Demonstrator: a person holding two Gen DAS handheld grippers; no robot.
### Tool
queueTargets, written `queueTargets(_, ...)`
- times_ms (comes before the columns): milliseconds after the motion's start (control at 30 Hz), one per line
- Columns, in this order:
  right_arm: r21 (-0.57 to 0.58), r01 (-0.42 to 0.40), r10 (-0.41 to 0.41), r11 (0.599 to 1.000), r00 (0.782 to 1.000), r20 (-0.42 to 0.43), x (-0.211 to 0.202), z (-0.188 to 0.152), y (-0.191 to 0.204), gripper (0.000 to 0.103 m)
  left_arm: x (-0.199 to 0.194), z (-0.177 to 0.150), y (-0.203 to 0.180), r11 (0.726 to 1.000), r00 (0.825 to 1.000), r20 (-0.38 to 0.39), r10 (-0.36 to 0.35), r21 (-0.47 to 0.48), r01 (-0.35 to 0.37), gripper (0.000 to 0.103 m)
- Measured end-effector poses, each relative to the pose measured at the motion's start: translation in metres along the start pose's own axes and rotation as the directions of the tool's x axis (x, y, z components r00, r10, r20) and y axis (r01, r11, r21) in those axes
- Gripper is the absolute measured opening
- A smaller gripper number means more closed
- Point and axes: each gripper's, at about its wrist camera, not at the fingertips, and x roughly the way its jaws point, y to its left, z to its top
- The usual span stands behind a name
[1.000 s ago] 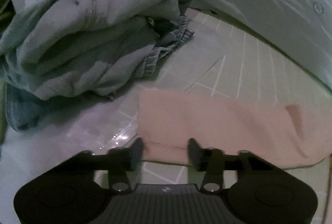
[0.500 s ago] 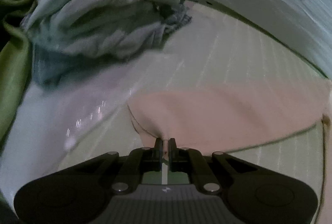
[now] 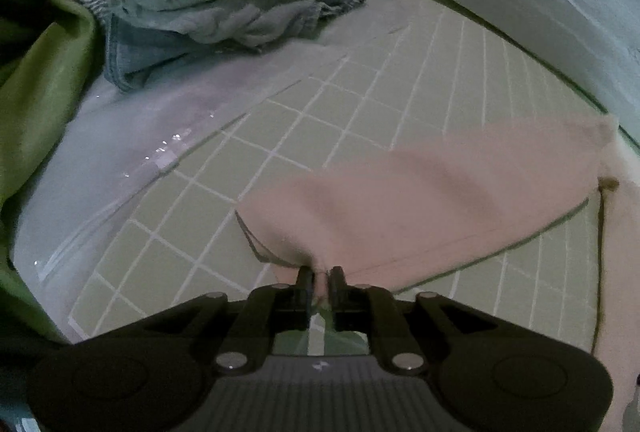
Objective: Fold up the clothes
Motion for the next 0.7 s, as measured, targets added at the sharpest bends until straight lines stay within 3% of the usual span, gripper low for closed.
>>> queueTargets(100, 0.006, -0.006, 0.006, 1.000, 1.000, 0.030, -0.002, 0.004, -0.007, 0.079, -0.009, 0.011, -0.002, 1.000, 1.000, 0.028, 0.010, -0.030, -0.009, 0.023)
queueTargets(200, 0.019, -0.007, 0.005, 1.000, 0.997, 0.072, -0.004, 0.017, -0.016, 0.079, -0.013, 0.027, -0.008, 0.998, 0.998, 0.061, 0.023, -0.055, -0.019, 0.043)
queueTargets(267, 0.028, -0.011, 0.008, 1.000, 0.995, 0.097, -0.002, 0.030, -0.019, 0.079, -0.009, 0.037, -0.014, 0.998, 0.997, 0.062, 0.039, -0.060, -0.036, 0.064)
queueTargets(367, 0.049, -0.038, 0.031, 0.998, 0.991, 0.127, 0.009, 0.061, -0.016, 0.079, 0.005, 0.053, -0.021, 0.995, 0.997, 0.031, 0.070, -0.068, -0.067, 0.076)
queueTargets(500, 0.077, -0.074, 0.060, 0.994, 0.984, 0.167, 0.024, 0.101, -0.011, 0.079, 0.026, 0.068, -0.024, 0.991, 0.994, 0.001, 0.111, -0.072, -0.111, 0.088)
queueTargets(700, 0.052, -0.145, 0.131, 0.988, 0.967, 0.217, 0.054, 0.174, 0.021, 0.079, 0.059, 0.090, -0.019, 0.975, 0.981, -0.059, 0.184, -0.114, -0.189, 0.088)
